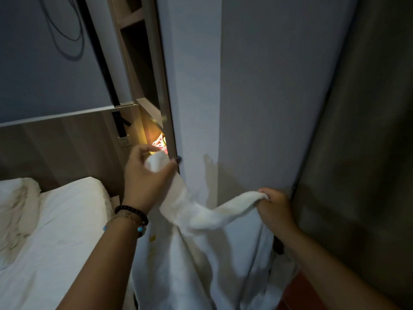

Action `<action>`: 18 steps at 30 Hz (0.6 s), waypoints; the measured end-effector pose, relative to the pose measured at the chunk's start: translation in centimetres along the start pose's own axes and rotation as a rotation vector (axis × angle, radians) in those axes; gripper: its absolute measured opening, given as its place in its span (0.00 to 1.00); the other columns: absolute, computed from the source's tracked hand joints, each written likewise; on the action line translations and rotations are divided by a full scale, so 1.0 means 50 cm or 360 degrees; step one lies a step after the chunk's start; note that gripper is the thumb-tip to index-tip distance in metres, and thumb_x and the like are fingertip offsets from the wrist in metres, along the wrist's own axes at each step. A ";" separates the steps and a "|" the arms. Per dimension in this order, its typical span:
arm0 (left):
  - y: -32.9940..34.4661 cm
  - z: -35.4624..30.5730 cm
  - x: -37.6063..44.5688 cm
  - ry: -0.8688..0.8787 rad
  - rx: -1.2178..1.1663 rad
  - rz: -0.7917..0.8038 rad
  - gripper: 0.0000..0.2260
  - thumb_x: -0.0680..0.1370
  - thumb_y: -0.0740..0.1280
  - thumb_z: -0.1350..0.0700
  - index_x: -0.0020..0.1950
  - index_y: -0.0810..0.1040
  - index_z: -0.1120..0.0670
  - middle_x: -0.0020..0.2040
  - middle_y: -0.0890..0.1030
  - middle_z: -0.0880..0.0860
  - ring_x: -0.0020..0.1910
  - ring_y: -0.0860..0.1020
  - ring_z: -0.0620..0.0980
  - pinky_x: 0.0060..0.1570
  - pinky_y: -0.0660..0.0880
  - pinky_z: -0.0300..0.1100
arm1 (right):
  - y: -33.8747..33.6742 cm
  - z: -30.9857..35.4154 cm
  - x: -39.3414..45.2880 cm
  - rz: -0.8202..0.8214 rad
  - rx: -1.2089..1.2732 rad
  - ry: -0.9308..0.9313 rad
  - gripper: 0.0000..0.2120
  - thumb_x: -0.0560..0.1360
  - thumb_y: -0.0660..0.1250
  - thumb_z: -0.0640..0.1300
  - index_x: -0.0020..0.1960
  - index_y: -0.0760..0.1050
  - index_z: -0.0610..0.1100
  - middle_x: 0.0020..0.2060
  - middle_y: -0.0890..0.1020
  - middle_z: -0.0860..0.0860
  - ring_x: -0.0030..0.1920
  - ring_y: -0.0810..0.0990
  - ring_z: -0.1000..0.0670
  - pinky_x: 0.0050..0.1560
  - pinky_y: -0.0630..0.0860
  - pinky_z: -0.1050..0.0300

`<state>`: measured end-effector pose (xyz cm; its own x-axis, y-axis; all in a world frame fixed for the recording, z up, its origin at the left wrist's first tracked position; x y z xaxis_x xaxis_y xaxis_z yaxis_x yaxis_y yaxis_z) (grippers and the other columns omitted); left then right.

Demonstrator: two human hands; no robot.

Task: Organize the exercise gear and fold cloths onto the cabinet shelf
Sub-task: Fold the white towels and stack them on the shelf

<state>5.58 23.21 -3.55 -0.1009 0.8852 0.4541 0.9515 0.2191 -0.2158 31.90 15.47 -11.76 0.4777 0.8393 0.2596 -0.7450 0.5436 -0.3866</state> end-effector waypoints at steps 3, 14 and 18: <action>0.032 0.000 -0.026 0.0134 -0.0032 0.0624 0.28 0.60 0.75 0.40 0.59 0.74 0.41 0.54 0.81 0.41 0.56 0.78 0.41 0.54 0.76 0.41 | 0.016 0.080 0.016 0.0031 0.0094 -0.0146 0.07 0.61 0.63 0.46 0.26 0.71 0.44 0.21 0.66 0.55 0.25 0.63 0.58 0.26 0.61 0.63; 0.084 0.092 -0.037 -0.0034 -0.0419 0.0836 0.02 0.75 0.70 0.53 0.42 0.79 0.48 0.41 0.80 0.49 0.41 0.78 0.46 0.42 0.77 0.44 | 0.126 0.177 0.061 0.0140 0.0128 -0.0262 0.05 0.69 0.74 0.44 0.39 0.77 0.46 0.29 0.80 0.48 0.30 0.77 0.50 0.34 0.74 0.55; 0.058 0.135 -0.005 -0.0295 -0.0717 0.0664 0.02 0.74 0.70 0.51 0.44 0.79 0.47 0.44 0.80 0.53 0.44 0.78 0.51 0.45 0.77 0.48 | 0.181 0.147 0.060 0.0295 0.0077 -0.0185 0.05 0.73 0.71 0.49 0.44 0.76 0.50 0.37 0.82 0.50 0.40 0.81 0.49 0.41 0.78 0.56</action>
<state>6.41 26.38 -10.14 0.2943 0.9239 0.2445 0.9463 -0.3176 0.0609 23.17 22.83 -7.95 0.2757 0.9167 0.2892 -0.8378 0.3766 -0.3952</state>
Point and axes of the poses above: each hand's wrist, its own x-axis towards the middle knuckle, its own y-axis out of the palm, z = x × y, the point moved 3 cm from there along x, towards the middle knuckle
